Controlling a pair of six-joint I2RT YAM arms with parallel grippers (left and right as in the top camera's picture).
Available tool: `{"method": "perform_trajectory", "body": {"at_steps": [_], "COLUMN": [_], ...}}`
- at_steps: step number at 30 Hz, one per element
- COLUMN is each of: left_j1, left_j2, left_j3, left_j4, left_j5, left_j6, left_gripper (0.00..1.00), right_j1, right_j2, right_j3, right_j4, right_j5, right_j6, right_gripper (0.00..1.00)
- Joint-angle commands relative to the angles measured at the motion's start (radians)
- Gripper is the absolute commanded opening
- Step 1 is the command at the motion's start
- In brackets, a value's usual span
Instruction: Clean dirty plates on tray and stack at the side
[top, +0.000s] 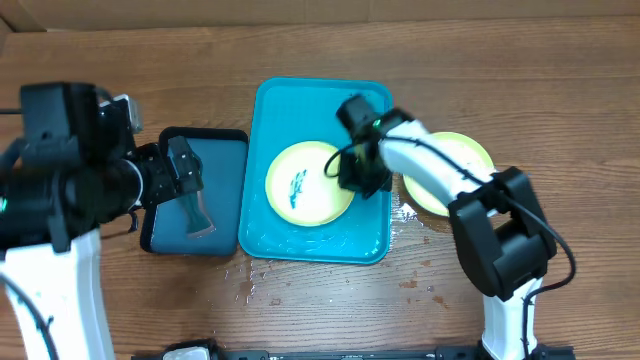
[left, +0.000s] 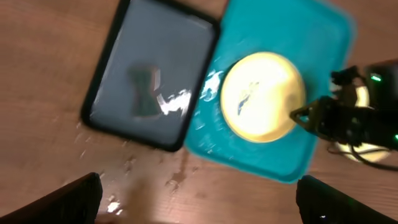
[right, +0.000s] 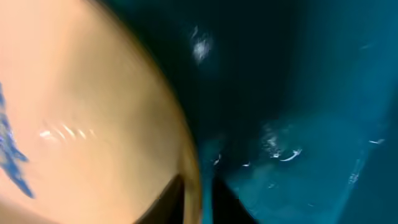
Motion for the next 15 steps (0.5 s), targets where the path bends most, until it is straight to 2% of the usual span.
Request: {"method": "perform_trajectory", "body": {"at_steps": [1, 5, 8, 13, 15], "left_j1": [-0.002, -0.002, -0.002, -0.002, -0.002], "left_j2": [0.055, 0.119, 0.147, 0.201, 0.232], "left_j3": [-0.024, -0.126, -0.249, -0.459, -0.528], "left_j4": [-0.020, 0.021, 0.121, 0.307, 0.392], "left_j5": [-0.112, -0.108, -0.093, -0.053, -0.060], "left_j6": [-0.021, -0.053, -0.063, -0.088, -0.097], "left_gripper": [1.00, 1.00, 1.00, 0.99, 0.94], "right_j1": [0.012, -0.011, -0.035, -0.062, -0.069], "right_j2": [-0.021, -0.123, -0.233, -0.370, -0.405], "right_j3": [0.007, 0.061, 0.087, 0.095, 0.094], "right_j4": [0.002, -0.038, -0.038, -0.046, -0.059], "right_j5": [-0.026, 0.011, 0.012, 0.012, 0.012], "right_j6": [0.005, -0.127, -0.246, -0.357, -0.369], "right_gripper": [0.31, 0.37, 0.40, 0.52, 0.59]}}
